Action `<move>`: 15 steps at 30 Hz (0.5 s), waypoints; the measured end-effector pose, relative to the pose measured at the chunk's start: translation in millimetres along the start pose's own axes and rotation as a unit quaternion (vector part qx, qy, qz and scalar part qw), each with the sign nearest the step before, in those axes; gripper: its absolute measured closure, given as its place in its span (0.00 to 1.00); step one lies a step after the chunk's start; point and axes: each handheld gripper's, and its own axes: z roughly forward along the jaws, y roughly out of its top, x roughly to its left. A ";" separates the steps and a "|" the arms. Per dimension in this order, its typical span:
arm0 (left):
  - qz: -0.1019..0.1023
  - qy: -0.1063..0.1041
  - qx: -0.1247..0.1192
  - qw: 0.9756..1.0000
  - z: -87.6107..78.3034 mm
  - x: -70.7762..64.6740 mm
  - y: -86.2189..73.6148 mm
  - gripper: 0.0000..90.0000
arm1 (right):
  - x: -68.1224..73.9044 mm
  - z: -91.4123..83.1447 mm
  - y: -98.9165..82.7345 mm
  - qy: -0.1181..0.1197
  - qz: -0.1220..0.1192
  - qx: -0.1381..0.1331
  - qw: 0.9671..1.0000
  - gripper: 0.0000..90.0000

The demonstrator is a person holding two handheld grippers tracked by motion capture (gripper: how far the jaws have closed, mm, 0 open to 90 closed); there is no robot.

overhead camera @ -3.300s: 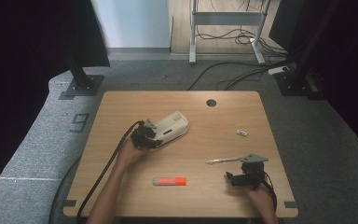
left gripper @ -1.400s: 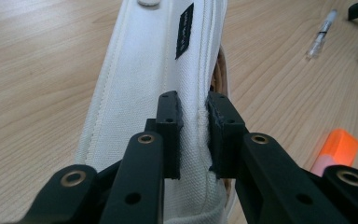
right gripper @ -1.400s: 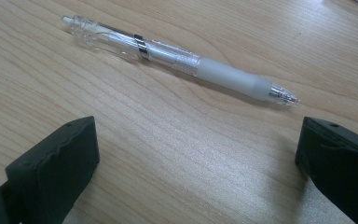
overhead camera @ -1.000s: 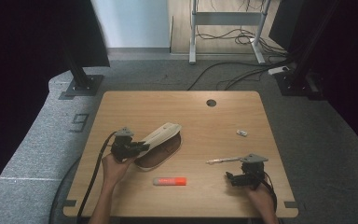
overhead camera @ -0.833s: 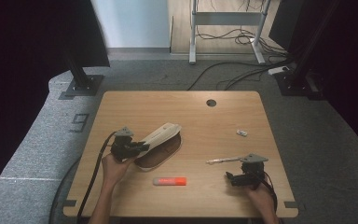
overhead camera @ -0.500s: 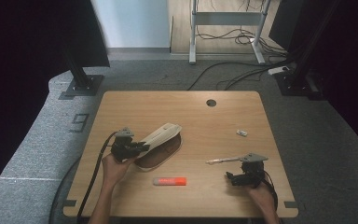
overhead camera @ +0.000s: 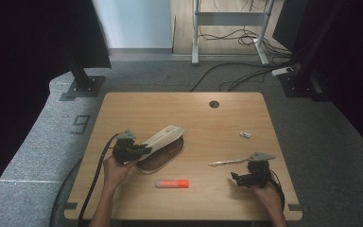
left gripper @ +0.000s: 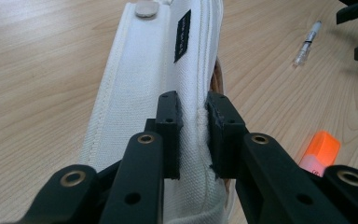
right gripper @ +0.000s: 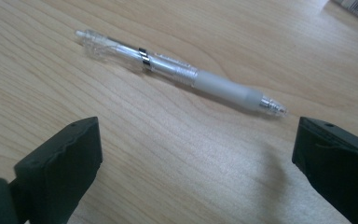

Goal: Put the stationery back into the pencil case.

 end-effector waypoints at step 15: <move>0.004 -0.005 0.003 1.000 1.4 0.6 -0.9 0.84 | -10.9 -1.2 16.1 -0.025 -0.014 0.008 1.000 0.00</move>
